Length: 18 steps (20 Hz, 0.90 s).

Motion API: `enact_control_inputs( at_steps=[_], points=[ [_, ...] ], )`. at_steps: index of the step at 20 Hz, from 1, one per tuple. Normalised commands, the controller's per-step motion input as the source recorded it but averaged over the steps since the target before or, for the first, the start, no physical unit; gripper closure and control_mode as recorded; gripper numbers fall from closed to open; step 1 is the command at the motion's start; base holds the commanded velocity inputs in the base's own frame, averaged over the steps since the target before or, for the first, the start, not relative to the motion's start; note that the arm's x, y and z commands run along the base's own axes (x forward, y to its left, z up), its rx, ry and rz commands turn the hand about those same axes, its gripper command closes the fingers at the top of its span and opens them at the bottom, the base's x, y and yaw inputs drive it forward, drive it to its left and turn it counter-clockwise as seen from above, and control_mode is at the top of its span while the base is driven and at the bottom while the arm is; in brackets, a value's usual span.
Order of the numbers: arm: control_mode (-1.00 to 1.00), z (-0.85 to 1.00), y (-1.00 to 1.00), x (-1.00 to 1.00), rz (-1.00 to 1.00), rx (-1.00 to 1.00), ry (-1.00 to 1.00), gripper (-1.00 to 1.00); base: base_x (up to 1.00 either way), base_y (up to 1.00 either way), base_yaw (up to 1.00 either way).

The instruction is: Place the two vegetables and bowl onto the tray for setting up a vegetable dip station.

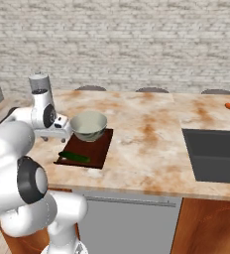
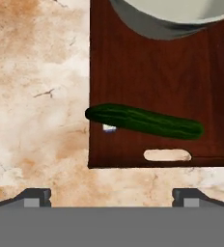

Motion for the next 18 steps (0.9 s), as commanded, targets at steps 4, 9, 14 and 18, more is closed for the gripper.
enact_control_inputs(
  at_steps=[4, 9, 14, 18],
  points=[
    [1.00, 0.01, -0.10, -0.23, 0.00, 0.04, 0.00, -1.00, -0.19, -0.06, 0.00],
    [1.00, 0.00, 0.00, 0.00, 0.00, 0.00, 0.00, -1.00, -0.39, -0.02, -0.01],
    [1.00, 0.00, 0.00, 0.00, 0.00, 0.00, 0.00, -1.00, -0.51, 0.00, -0.10],
    [1.00, 0.00, 0.00, 0.00, 0.00, 0.00, 0.00, -1.00, -0.37, 0.31, -0.13]
  ],
)
